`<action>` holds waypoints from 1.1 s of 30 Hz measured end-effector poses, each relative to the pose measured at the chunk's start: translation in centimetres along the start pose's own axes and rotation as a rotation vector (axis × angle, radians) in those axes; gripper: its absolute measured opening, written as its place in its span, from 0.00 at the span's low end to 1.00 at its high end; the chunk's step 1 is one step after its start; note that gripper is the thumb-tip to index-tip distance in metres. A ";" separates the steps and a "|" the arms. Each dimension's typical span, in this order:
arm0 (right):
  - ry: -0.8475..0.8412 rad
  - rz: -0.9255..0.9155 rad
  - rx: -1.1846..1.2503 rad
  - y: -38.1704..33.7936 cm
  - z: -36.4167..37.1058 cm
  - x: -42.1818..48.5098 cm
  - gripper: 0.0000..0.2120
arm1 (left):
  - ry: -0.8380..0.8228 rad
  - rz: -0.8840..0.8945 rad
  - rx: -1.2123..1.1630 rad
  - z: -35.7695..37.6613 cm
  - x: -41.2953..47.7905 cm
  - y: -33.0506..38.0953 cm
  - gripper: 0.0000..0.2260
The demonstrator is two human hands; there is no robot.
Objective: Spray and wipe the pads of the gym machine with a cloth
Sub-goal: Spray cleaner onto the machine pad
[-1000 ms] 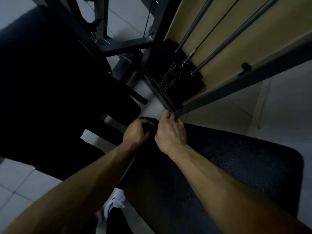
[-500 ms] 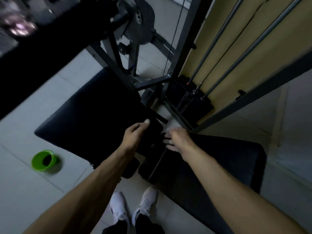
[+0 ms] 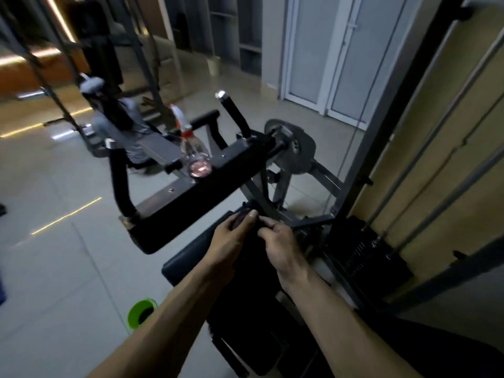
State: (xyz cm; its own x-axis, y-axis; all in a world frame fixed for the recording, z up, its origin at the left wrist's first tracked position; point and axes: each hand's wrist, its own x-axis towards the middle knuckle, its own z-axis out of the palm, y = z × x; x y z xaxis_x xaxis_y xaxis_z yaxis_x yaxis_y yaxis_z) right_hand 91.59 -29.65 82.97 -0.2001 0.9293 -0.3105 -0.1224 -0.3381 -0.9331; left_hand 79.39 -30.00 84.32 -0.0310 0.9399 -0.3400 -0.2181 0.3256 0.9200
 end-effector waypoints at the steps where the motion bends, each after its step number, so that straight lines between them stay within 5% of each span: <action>1: -0.018 -0.021 -0.021 -0.4 1.3 0.8 0.16 | 0.031 -0.010 -0.023 -1.1 0.1 1.1 0.14; 5: -0.132 0.006 0.008 -1.9 6.1 4.1 0.13 | 0.225 0.017 -0.078 -6.2 1.9 4.4 0.11; 10: 0.120 -0.103 -0.140 -4.6 10.4 11.8 0.11 | 0.346 0.121 -0.150 -12.3 7.1 9.5 0.10; 15: 0.227 -0.192 -0.359 -7.4 14.3 21.8 0.39 | 0.315 0.165 -0.067 -14.8 13.6 13.0 0.07; 18: 0.272 -0.223 -0.527 -7.1 14.8 27.0 0.42 | 0.336 0.132 -0.047 -15.7 16.5 13.4 0.07; 23: 0.263 -0.261 -0.539 -7.5 14.2 26.5 0.18 | 0.321 0.063 -0.030 -15.7 19.6 12.5 0.06; 28: 0.391 -0.370 -0.523 -5.9 9.3 21.5 0.33 | 0.245 0.048 0.056 -11.5 19.6 10.6 0.03; 33: 0.526 -0.416 -0.705 -2.9 2.7 16.0 0.36 | 0.069 0.032 0.227 -5.9 18.2 5.6 0.07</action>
State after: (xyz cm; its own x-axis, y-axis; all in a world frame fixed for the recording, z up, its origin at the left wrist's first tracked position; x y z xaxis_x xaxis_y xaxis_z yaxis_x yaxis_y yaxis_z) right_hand 86.11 -14.18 81.14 0.2083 0.9599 0.1874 0.5598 0.0401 -0.8276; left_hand 71.81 -11.64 82.13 -0.1024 0.9435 -0.3151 0.0090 0.3177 0.9482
